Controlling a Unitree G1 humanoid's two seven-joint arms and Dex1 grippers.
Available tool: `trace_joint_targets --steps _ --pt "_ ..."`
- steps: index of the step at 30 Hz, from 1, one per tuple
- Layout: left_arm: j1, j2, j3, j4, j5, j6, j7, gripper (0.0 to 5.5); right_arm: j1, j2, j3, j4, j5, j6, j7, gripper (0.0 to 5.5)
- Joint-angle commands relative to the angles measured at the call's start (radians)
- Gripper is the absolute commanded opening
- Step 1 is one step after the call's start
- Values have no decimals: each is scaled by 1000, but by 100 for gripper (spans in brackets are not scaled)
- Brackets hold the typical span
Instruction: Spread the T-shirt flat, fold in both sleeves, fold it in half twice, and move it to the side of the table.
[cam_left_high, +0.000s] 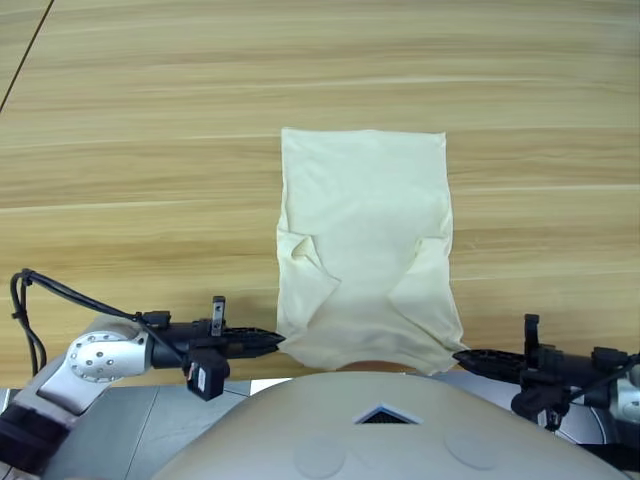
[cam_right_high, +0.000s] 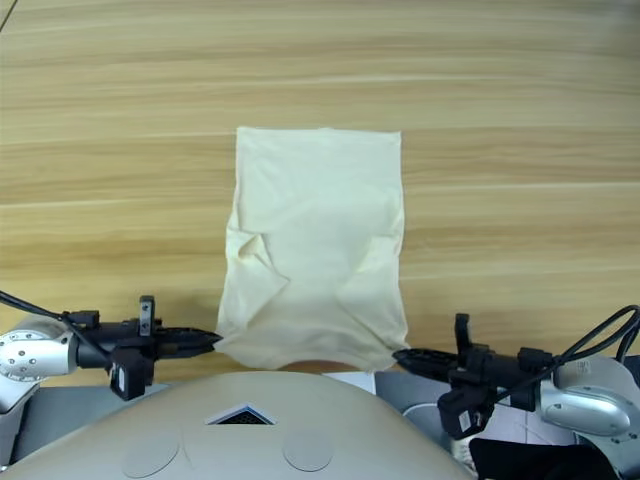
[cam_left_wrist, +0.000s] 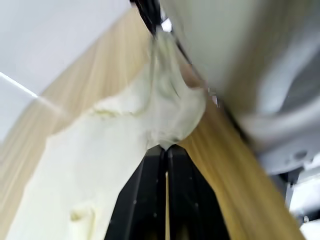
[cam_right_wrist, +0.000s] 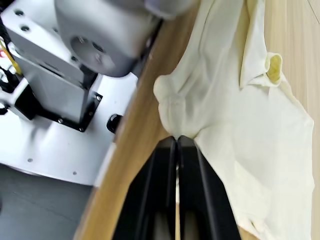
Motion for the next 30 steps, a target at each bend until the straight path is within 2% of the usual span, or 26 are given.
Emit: trace_joint_targets --steps 1,5,9,14,20,23,30 --pt "49 48 27 -66 -81 -29 -15 3 77 -10 -55 -45 70 -70 19 0" --pt "46 33 26 -49 -119 -24 -28 3 128 -22 -96 -68 154 -121 30 0" --pt "1 -26 32 24 -77 19 -20 3 41 -5 -105 -51 160 -56 23 0" --pt "-128 -153 49 194 53 104 38 3 -220 57 -16 -75 127 163 -38 0" --pt "-301 -302 106 264 42 230 137 3 -558 168 82 -25 -17 386 -127 0" --pt "-413 -382 154 313 50 307 216 3 -720 227 152 38 -113 465 -169 0" --pt "-599 -483 187 393 97 369 286 3 -941 313 258 175 -284 555 -253 0"
